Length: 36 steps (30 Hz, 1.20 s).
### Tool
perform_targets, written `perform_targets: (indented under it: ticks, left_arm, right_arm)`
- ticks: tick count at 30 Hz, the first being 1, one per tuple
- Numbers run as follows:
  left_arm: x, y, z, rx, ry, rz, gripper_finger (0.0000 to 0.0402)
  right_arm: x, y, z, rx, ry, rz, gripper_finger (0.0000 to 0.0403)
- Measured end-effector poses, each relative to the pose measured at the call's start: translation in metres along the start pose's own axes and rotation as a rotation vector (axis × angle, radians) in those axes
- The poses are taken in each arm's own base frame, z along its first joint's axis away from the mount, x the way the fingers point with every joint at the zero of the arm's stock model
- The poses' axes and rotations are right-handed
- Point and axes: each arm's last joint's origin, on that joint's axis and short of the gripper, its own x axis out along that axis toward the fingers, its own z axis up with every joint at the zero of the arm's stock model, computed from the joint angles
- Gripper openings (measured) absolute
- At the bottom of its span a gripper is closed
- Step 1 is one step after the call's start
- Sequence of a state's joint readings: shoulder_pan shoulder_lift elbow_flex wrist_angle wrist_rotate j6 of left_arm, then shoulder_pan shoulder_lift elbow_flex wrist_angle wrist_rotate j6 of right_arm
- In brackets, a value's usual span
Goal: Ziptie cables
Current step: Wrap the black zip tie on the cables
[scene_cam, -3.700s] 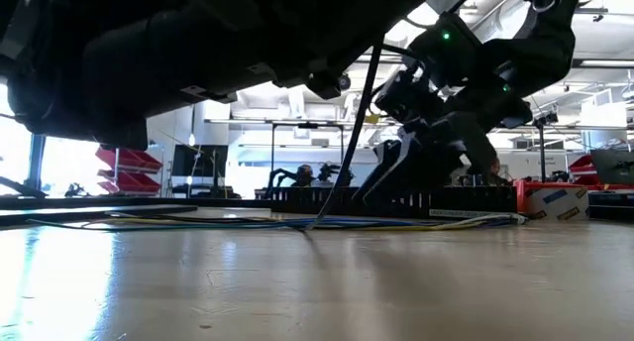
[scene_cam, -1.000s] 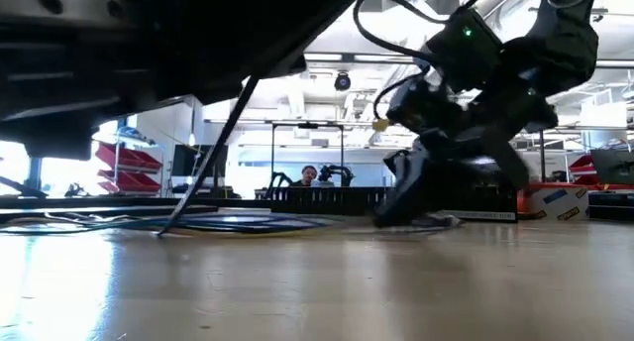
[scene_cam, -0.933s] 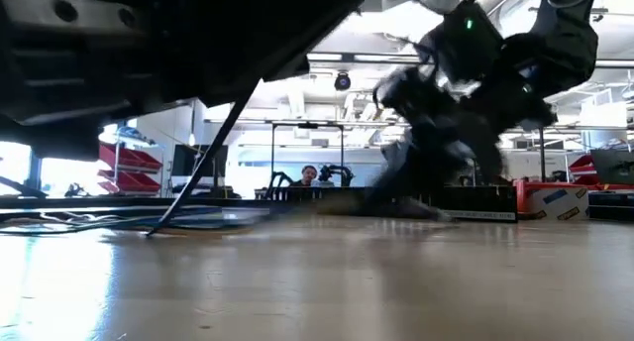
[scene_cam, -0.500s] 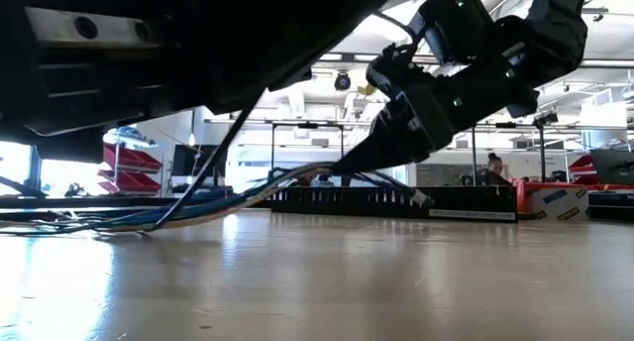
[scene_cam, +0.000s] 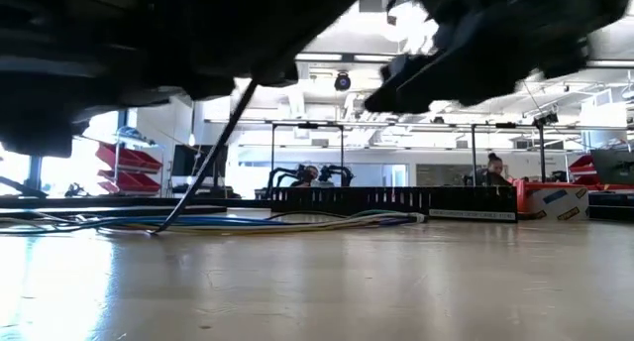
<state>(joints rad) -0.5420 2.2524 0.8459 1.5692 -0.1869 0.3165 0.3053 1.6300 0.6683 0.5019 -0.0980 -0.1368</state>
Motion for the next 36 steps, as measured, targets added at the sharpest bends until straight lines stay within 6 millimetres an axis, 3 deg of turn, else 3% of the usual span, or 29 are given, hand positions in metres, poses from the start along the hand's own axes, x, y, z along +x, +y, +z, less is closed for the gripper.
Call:
perform_targets:
  ticks: [6, 11, 17, 24, 33, 36]
  left_arm:
    - [-0.001, -0.003, 0.001, -0.001, 0.011, 0.022, 0.0]
    - [-0.001, -0.004, -0.002, 0.005, 0.039, 0.014, 0.0]
    - [-0.001, -0.004, -0.004, 0.008, 0.059, 0.016, 0.0]
    - [-0.001, -0.005, -0.006, 0.014, 0.083, 0.011, 0.0]
    - [-0.001, -0.005, -0.008, -0.003, 0.104, 0.027, 0.0]
    - [-0.001, -0.005, -0.008, -0.133, 0.106, 0.029, 0.0]
  right_arm:
    - [0.009, 0.054, 0.016, -0.083, -0.196, -0.087, 0.0178]
    - [0.024, 0.077, 0.028, -0.192, -0.229, -0.136, 0.0159]
    - [0.055, 0.087, 0.038, -0.277, -0.132, -0.128, 0.0149]
    - [0.068, 0.097, 0.05, -0.274, 0.021, -0.208, 0.0139]
    - [0.068, 0.105, 0.055, -0.282, 0.032, -0.238, 0.0014]
    - [0.067, 0.109, 0.055, -0.28, 0.029, -0.235, 0.0009]
